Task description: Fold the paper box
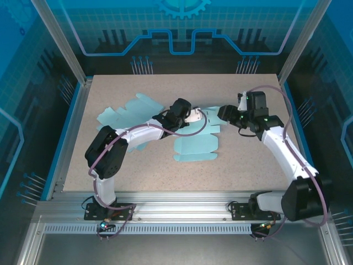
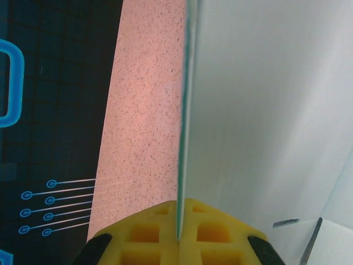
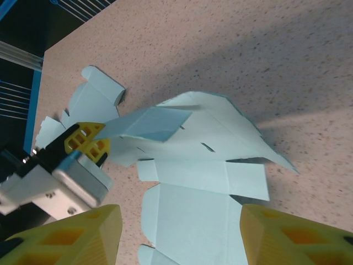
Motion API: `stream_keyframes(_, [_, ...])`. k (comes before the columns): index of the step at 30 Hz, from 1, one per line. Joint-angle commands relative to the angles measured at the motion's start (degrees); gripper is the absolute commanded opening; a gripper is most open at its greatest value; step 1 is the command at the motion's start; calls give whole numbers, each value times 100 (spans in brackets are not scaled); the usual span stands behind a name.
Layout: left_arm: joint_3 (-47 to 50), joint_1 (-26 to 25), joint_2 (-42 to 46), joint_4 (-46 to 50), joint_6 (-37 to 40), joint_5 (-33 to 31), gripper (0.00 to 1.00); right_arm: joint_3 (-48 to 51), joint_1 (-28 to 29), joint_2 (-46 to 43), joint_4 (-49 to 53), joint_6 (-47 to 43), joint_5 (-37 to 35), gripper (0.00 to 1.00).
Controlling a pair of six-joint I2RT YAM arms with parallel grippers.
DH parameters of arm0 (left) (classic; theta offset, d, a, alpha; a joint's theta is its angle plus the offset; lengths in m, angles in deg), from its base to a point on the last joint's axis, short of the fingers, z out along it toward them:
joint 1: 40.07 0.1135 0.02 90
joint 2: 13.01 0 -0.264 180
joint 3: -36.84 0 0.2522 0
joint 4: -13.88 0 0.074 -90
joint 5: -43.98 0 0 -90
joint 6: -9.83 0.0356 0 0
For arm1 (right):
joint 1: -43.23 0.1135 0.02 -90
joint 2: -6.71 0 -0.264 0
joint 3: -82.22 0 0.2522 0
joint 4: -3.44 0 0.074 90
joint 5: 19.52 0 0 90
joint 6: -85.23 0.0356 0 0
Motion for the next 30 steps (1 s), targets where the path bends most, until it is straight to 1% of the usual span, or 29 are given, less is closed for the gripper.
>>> stream_keyframes(1, [33, -77, 146, -232, 85, -152, 0, -269, 81, 436, -491, 453, 378, 61])
stream_keyframes(4, [98, -107, 172, -386, 131, -246, 0, -414, 118, 893, -845, 804, 705, 62])
stream_keyframes(8, [162, -113, 198, -544, 202, -349, 0, -499, 192, 1330, -1185, 1214, 868, 62])
stream_keyframes(13, [273, -119, 254, -700, 274, -362, 0, -365, 190, 1540, -1691, 1624, 985, 63])
stream_keyframes(15, [302, -132, 286, -767, 283, -353, 0, -294, 192, 1589, -1942, 1804, 1055, 62])
stream_keyframes(16, [319, -132, 292, -805, 288, -353, 0, -277, 201, 1617, -2047, 1888, 1087, 59])
stream_keyframes(19, [346, -152, 323, -878, 266, -297, 0, -185, 200, 1729, -2408, 2143, 1212, 48])
stream_keyframes(21, [361, -145, 321, -904, 268, -283, 0, -156, 198, 1787, -2516, 2260, 1259, 39])
stream_keyframes(26, [483, -124, 358, -1061, 242, -148, 0, -31, 186, 1792, -2565, 2336, 1179, 20])
stream_keyframes(28, [521, -72, 400, -1054, 162, -29, 6, 40, 143, 1775, -2560, 2353, 1152, 14])
stream_keyframes(30, [589, 38, 506, -929, 39, 285, 17, 102, 89, 1763, -2574, 2365, 1163, 12])
